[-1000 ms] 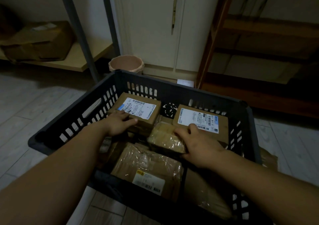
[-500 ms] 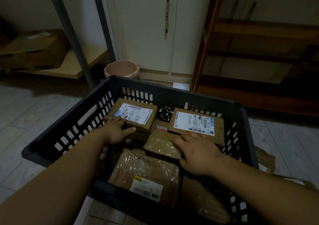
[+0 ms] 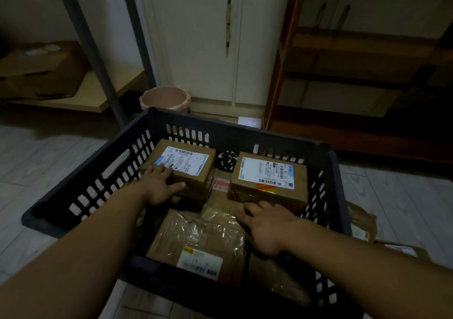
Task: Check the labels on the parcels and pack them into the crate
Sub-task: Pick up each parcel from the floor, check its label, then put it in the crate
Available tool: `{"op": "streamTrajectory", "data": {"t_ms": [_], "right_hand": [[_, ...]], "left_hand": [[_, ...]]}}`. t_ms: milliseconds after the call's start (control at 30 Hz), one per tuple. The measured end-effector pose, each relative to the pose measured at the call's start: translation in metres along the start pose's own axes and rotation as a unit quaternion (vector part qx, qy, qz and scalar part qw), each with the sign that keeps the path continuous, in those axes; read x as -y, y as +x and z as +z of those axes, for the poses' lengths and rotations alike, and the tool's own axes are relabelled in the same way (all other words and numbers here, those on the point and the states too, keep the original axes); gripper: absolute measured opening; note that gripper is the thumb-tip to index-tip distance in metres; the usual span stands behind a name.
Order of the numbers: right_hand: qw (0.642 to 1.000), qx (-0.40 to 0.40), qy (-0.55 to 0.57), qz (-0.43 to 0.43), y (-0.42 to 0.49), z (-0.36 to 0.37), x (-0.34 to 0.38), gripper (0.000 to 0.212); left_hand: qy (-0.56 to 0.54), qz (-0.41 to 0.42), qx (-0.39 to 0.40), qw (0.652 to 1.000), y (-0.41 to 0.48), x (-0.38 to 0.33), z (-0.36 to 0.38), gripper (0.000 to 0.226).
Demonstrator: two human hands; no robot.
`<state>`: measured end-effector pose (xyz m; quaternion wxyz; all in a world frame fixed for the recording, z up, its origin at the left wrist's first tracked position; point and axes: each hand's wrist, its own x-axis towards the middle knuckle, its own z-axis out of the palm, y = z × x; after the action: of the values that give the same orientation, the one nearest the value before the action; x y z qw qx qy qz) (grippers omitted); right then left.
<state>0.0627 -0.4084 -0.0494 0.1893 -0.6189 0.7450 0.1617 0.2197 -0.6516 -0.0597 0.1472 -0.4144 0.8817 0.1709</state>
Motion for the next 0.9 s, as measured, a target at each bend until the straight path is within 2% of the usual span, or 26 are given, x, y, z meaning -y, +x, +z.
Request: {"op": "streamTrajectory", "data": {"t_ms": [67, 167, 267, 367, 433, 567, 733, 800, 900], "right_hand": [[1.000, 0.011, 0.026, 0.011, -0.003, -0.003, 0.002, 0.071], [0.998, -0.035, 0.060, 0.001, -0.024, -0.016, -0.006, 0.070], [0.983, -0.148, 0.112, -0.003, -0.063, -0.033, -0.033, 0.065], [0.947, -0.278, 0.156, 0.031, -0.111, -0.040, -0.076, 0.057], [0.930, -0.315, 0.176, 0.075, -0.138, -0.032, -0.107, 0.053], [0.923, -0.279, 0.194, 0.180, -0.173, 0.008, -0.158, 0.053], [0.923, -0.224, 0.217, 0.226, -0.212, 0.067, -0.197, 0.058], [0.927, -0.189, 0.211, 0.247, -0.224, 0.084, -0.211, 0.060], [0.931, -0.120, 0.194, 0.284, -0.237, 0.105, -0.235, 0.063]], "left_hand": [[0.007, -0.005, 0.002, 1.000, -0.001, -0.001, 0.000, 0.083], [0.011, -0.011, -0.005, 1.000, -0.005, -0.009, -0.002, 0.082], [0.002, 0.020, -0.050, 0.999, -0.016, -0.033, -0.011, 0.081], [-0.034, 0.085, -0.069, 0.993, -0.034, -0.082, -0.024, 0.079], [-0.053, 0.143, -0.066, 0.986, -0.049, -0.126, -0.031, 0.077], [-0.077, 0.233, -0.046, 0.968, -0.086, -0.222, -0.031, 0.075], [-0.042, 0.323, -0.006, 0.945, -0.123, -0.330, -0.009, 0.077], [-0.051, 0.339, 0.037, 0.939, -0.134, -0.372, 0.008, 0.076], [-0.066, 0.317, 0.095, 0.941, -0.141, -0.428, 0.046, 0.076]]}}
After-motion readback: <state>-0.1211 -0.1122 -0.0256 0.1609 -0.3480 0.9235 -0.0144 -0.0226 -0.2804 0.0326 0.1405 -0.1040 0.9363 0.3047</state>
